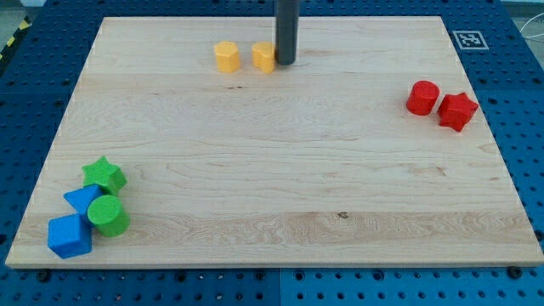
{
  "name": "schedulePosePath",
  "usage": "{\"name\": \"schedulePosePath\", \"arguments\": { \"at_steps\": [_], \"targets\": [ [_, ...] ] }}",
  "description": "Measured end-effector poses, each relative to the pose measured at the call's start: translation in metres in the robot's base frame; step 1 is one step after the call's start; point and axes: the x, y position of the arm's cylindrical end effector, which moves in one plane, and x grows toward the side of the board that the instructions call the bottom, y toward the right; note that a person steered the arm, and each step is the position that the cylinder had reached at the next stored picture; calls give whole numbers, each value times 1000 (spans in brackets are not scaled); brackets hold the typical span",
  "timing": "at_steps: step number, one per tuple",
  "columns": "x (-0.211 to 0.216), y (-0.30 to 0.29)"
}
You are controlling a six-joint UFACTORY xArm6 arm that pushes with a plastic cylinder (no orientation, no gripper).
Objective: Move your arm towards the red star
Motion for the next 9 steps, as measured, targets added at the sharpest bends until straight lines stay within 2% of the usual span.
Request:
{"name": "schedulePosePath", "arguments": {
  "at_steps": [3, 4, 5, 7, 8, 9],
  "targets": [
    [4, -19],
    [48, 1],
    [112, 67],
    [188, 281],
    [182, 339],
    [160, 333]
  ]
}}
